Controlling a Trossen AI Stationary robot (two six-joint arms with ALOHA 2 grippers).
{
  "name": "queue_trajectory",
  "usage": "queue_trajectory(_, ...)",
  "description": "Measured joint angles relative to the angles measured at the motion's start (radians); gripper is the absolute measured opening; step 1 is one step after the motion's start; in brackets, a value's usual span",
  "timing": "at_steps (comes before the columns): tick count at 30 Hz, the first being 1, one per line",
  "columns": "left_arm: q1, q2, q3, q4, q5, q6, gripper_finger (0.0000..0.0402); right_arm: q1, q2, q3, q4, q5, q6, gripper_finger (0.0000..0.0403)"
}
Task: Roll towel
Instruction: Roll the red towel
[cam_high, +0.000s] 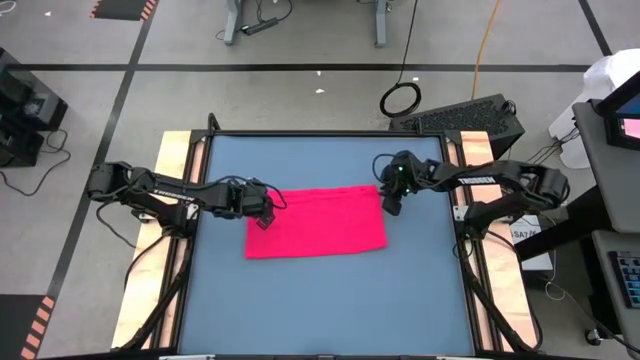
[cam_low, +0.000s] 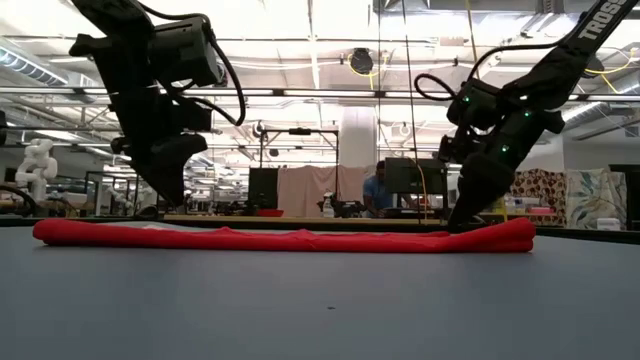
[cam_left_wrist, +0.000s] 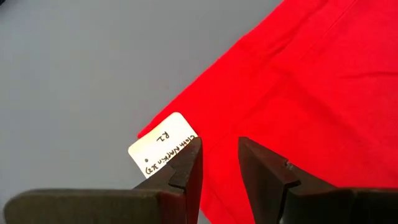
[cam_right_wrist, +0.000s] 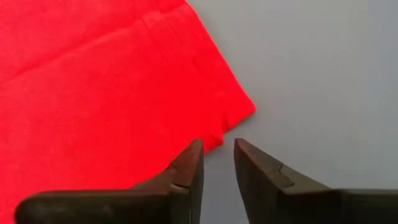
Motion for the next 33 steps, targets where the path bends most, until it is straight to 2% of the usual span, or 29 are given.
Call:
queue_trajectory(9,0.000,0.000,0.000,-0.001,-0.015,0.000,0.0109,0.000,0.009,0.000,0.018,-0.023,0.011,0.0126)
queue_trajectory(13,0.000,0.000,0.000,-0.002,-0.027,0.001,0.0109,0.000,0.015,0.000,0.038,-0.023,0.009,0.0127)
queue_trajectory(26,-0.002,0.000,0.000,-0.002,-0.027,0.002,0.0109,0.000,0.097,0.003,0.080,-0.032,0.026,0.0060)
queue_trajectory(33,-0.005,0.000,-0.005,0.004,-0.031,0.002,0.0109,0.000,0.092,0.002,0.085,-0.029,0.033,0.0017)
